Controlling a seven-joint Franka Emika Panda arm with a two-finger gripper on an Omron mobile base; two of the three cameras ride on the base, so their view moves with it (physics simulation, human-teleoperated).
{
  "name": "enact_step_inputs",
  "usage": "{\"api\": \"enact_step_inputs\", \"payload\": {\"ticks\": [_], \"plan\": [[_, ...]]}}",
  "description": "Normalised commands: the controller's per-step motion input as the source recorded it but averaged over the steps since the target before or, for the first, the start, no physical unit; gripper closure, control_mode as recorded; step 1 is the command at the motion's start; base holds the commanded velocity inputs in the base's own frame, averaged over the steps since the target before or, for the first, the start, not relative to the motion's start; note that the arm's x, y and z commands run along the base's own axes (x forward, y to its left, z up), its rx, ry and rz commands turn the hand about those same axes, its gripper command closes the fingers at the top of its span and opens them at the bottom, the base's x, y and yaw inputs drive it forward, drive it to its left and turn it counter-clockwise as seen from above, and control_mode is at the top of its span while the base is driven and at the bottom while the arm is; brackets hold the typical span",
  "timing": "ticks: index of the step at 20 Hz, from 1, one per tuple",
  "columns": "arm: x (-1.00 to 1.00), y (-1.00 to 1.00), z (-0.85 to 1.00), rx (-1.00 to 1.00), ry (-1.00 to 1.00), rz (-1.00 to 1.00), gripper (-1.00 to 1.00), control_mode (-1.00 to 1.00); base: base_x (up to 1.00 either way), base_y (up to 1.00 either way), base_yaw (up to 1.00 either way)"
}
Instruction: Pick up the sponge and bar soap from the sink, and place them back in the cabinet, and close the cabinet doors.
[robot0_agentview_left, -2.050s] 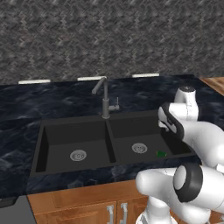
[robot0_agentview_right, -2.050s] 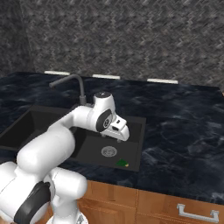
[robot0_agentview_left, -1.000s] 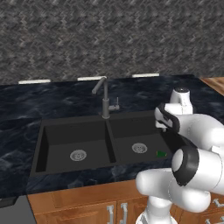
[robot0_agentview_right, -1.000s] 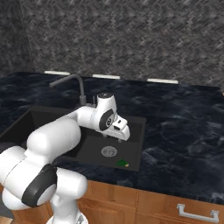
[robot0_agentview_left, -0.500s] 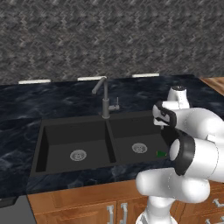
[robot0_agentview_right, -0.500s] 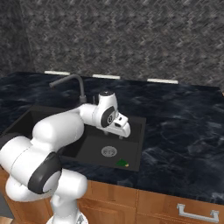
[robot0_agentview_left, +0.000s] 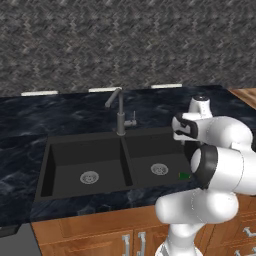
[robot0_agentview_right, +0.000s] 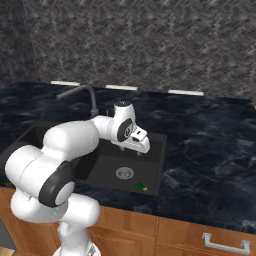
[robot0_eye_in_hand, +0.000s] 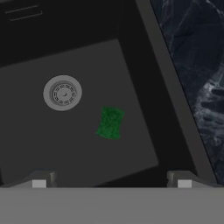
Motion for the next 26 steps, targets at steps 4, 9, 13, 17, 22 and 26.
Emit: {"api": "enact_step_inputs", "payload": {"ticks": [4, 9, 13, 17, 22, 26], "plan": [[0.20, 0.00, -0.05, 0.00, 0.00, 0.00, -1.00, -1.00, 0.00, 0.00, 0.00], [0.17, 0.00, -0.08, 0.00, 0.00, 0.00, -1.00, -1.00, 0.00, 0.00, 0.00], [0.16, 0.00, -0.11, 0.00, 0.00, 0.00, -1.00, -1.00, 0.00, 0.00, 0.00], [0.07, 0.00, -0.11, 0.01, 0.00, 0.00, -1.00, -1.00, 0.00, 0.00, 0.00], [0.00, -0.04, -0.25, 0.01, 0.00, 0.00, -1.00, -1.00, 0.00, 0.00, 0.00], [0.00, -0.07, -0.33, 0.00, 0.00, 0.00, -1.00, -1.00, 0.00, 0.00, 0.00]]}}
